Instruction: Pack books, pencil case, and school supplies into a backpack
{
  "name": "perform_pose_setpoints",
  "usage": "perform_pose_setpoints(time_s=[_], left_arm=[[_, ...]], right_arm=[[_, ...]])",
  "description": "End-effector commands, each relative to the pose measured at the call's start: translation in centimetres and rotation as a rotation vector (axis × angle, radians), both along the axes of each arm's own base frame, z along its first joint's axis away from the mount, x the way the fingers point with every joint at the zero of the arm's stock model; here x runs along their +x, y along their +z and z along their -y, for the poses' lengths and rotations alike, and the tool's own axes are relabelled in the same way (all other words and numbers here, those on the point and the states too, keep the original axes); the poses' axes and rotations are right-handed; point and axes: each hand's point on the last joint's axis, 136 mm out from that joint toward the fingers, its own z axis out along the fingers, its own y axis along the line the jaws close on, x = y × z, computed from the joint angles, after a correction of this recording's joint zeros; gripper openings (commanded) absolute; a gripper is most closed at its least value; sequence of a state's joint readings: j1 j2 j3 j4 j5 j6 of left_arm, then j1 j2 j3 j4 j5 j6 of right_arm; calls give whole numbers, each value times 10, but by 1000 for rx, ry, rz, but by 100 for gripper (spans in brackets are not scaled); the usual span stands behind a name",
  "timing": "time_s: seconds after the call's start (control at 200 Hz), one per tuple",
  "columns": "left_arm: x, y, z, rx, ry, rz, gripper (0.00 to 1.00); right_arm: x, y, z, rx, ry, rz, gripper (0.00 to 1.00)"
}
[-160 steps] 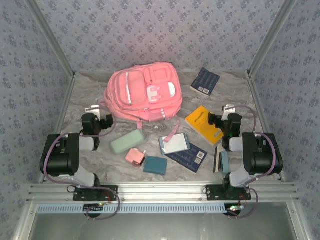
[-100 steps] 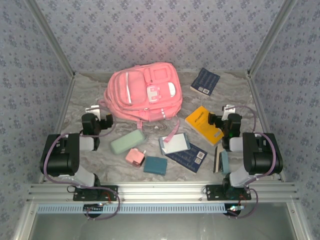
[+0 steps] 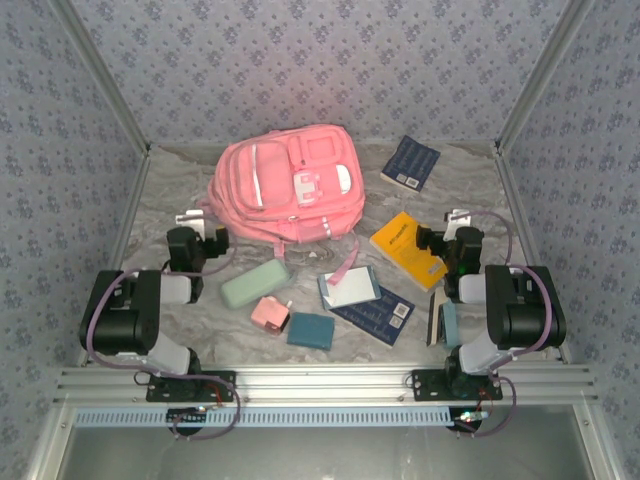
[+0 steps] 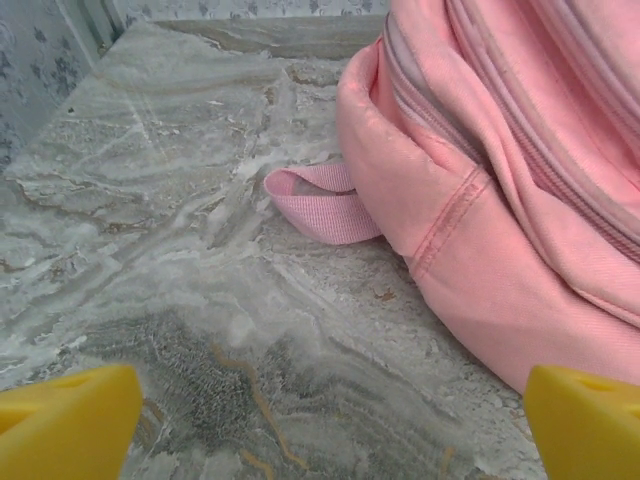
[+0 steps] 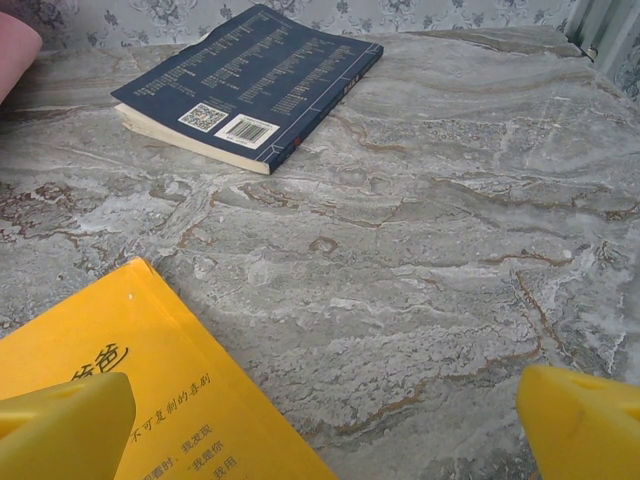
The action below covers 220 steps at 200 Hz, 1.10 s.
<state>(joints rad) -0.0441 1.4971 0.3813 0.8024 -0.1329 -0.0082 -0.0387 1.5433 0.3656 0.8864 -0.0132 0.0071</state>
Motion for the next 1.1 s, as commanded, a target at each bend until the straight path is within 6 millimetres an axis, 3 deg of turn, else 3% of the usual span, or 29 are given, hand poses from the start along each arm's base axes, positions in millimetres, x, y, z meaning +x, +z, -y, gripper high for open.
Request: perform_pose_setpoints(time_s=[0.0, 0.095, 0.24, 0.345, 0.42, 0.465, 0.54, 0.64, 0.68, 0.784, 0.854, 0.869, 0.939, 0.959, 0.974, 1.094], left_arm=[[-6, 42, -3, 63, 47, 91, 98], [-14, 94, 11, 116, 17, 193, 98], [-24, 186, 48, 28, -83, 339, 98], [-25, 227, 68, -147, -126, 313, 98], [-19, 238, 67, -207, -41, 220, 98], [-15, 235, 55, -228, 63, 130, 98], [-13, 223, 16, -224, 321, -22, 98], [19, 193, -1, -341, 330, -176, 98], [32, 183, -5, -388, 331, -210, 98], [65, 156, -8, -464, 274, -293, 98], [85, 137, -2, -509, 217, -344, 98], [89, 132, -1, -519, 205, -357, 98], [104, 111, 4, -557, 157, -412, 98], [108, 105, 5, -565, 150, -424, 98], [110, 100, 6, -573, 145, -432, 97], [126, 69, 18, -650, 77, -494, 91]], right_arm=[[-7, 24, -2, -39, -10, 53, 100], [-11, 56, -9, -104, -20, 62, 100], [-20, 139, -36, -112, -44, 275, 100], [-31, 192, -85, -36, 63, 355, 100], [-44, 225, -109, 18, 52, 364, 100], [-49, 240, -117, 31, 38, 329, 100], [-55, 261, -133, 69, 99, 203, 100], [-63, 260, -141, 221, 181, -19, 100], [-64, 268, -155, 349, 309, -27, 100], [-65, 271, -176, 619, 428, -66, 100], [-68, 255, -197, 609, 506, -203, 100], [-67, 263, -201, 606, 512, -199, 100], [-69, 243, -215, 611, 515, -272, 100], [-71, 246, -222, 630, 556, -270, 100], [-73, 233, -225, 645, 559, -305, 100], [-74, 195, -231, 664, 538, -390, 98]])
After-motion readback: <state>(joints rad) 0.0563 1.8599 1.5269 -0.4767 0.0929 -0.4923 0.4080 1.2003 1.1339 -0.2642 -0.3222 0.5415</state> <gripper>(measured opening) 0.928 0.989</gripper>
